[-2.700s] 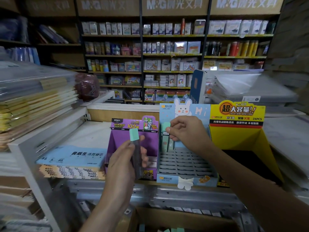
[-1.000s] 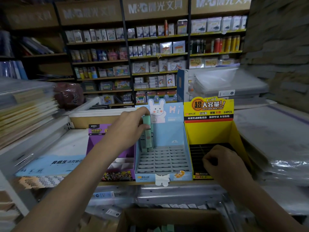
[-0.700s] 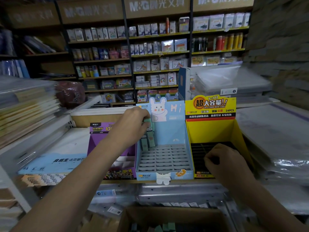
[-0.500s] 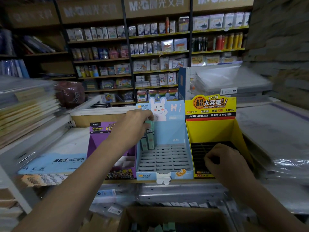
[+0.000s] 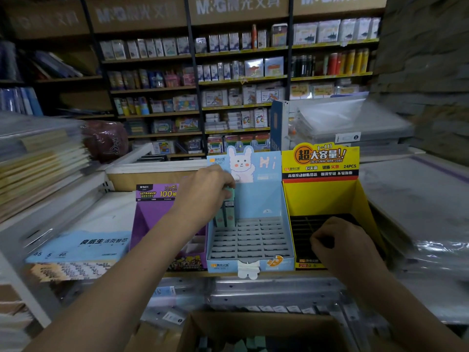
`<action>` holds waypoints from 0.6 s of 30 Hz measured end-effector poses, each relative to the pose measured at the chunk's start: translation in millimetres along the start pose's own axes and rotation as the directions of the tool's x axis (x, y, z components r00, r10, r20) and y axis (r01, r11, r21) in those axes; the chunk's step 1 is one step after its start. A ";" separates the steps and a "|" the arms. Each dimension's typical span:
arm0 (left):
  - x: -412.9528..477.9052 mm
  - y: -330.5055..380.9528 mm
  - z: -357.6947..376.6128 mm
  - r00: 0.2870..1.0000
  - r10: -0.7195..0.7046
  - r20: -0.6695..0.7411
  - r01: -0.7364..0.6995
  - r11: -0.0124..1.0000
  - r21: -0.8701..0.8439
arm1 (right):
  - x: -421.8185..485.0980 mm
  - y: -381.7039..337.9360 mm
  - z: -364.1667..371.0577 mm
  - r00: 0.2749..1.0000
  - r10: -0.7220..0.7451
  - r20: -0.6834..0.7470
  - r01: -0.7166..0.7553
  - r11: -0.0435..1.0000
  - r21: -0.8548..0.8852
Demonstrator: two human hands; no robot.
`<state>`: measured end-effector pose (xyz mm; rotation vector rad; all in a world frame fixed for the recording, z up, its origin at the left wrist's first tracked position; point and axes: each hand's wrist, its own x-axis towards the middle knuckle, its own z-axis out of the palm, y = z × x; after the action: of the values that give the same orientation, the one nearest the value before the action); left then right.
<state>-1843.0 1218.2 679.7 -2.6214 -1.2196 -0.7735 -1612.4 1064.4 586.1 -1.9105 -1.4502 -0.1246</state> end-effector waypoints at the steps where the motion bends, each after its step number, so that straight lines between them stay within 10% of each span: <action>1: -0.7 0.6 1.0 1.000 0.002 -0.003 -0.002 1.000 0.021 | 0.2 0.1 -0.1 1.000 0.001 0.000 -0.001 1.000 0.000; 18: -12.2 0.1 6.1 0.999 0.026 -0.045 -0.023 0.998 0.064 | 0.2 -5.3 -4.6 0.999 0.017 0.029 -0.017 1.000 0.025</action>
<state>-1847.1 1212.0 668.3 -2.5488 -1.1785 -0.7726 -1615.4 1062.4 592.1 -1.9115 -1.4480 -0.0709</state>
